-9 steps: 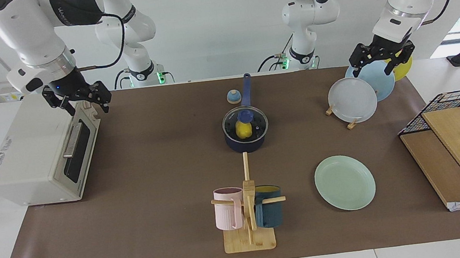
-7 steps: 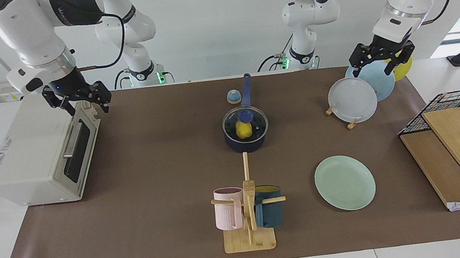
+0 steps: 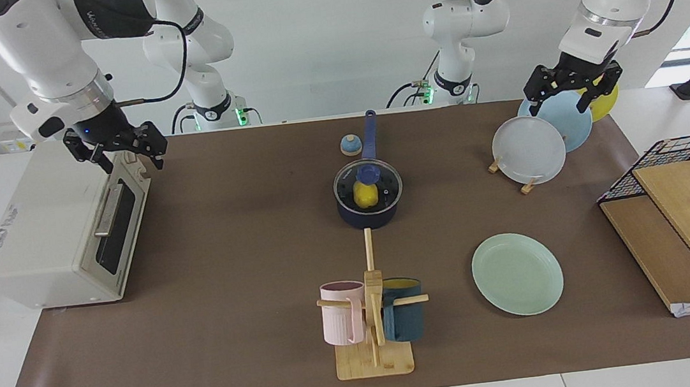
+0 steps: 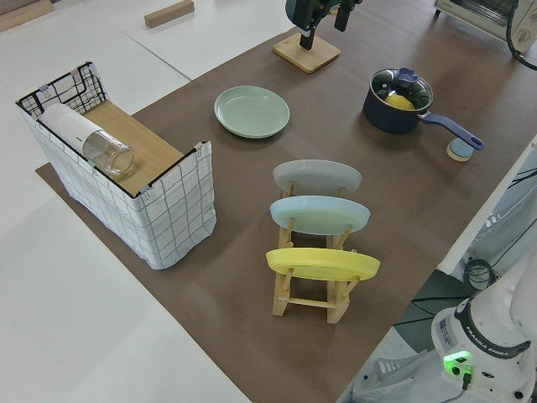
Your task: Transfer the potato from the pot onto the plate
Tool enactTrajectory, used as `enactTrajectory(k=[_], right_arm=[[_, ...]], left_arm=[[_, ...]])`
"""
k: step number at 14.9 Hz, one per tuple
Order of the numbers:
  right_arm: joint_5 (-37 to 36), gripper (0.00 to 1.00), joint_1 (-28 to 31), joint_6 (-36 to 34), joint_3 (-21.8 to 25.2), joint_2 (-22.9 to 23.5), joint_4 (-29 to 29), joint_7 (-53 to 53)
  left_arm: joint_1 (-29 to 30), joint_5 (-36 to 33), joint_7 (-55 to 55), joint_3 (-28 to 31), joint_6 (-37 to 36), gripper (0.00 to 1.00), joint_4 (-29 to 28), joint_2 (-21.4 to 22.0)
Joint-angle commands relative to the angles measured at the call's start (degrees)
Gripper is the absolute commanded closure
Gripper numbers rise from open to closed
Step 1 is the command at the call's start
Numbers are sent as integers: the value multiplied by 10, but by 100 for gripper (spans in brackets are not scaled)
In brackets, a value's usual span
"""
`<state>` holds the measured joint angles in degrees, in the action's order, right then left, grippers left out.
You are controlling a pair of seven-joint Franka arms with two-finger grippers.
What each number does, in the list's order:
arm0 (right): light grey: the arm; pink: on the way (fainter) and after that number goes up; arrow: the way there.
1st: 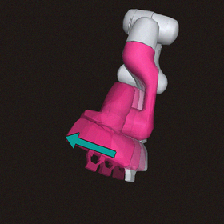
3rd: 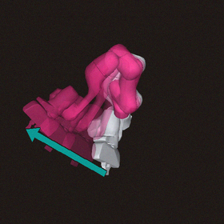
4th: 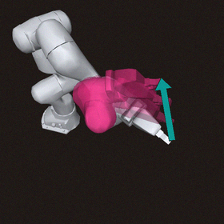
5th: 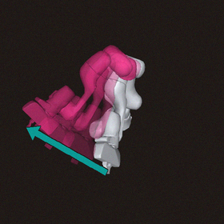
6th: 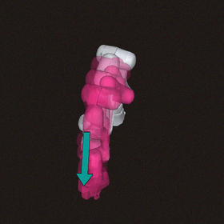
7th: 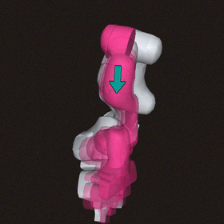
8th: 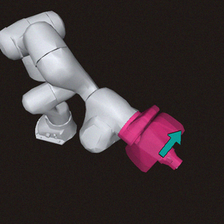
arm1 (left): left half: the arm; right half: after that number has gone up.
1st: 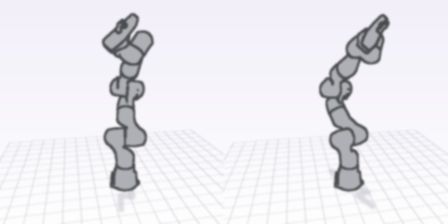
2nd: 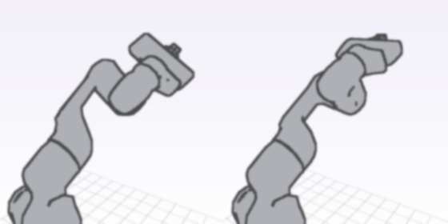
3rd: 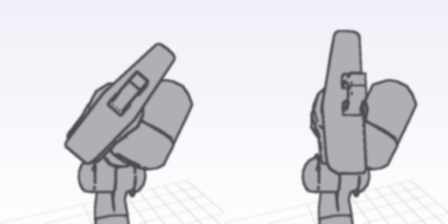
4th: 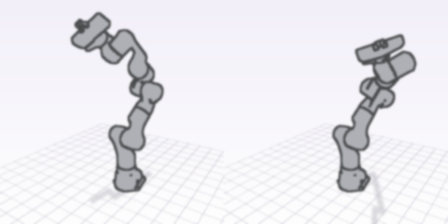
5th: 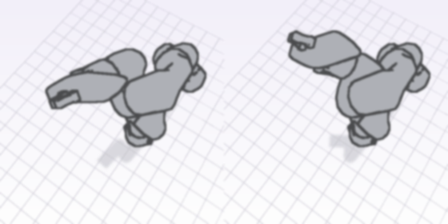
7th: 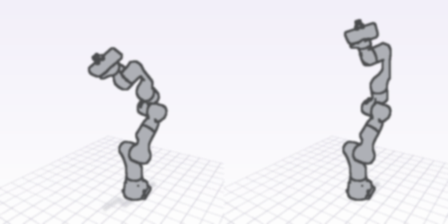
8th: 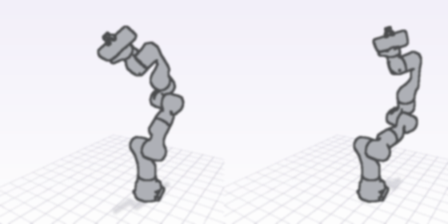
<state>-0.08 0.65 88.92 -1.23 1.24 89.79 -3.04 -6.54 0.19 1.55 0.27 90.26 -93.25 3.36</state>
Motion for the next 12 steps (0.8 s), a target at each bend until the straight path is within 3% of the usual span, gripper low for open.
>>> enactTrajectory(k=[1, 4, 9, 12], right_arm=[[15, 0, 1, -9, -8, -4, -3, 0], [17, 0, -1, -5, -14, -4, -4, 65], [15, 0, -9, -18, -39, 13, -47, 48], [13, 0, -62, -32, -43, 38, -80, -6]], left_arm=[[-6, 7, -1, 3, 9, 0, -18, 16], [-5, 7, 0, 3, 11, 0, -18, 16], [-4, 7, 0, 3, 12, 0, -18, 16], [-4, 7, -1, 3, 12, 0, -18, 16]])
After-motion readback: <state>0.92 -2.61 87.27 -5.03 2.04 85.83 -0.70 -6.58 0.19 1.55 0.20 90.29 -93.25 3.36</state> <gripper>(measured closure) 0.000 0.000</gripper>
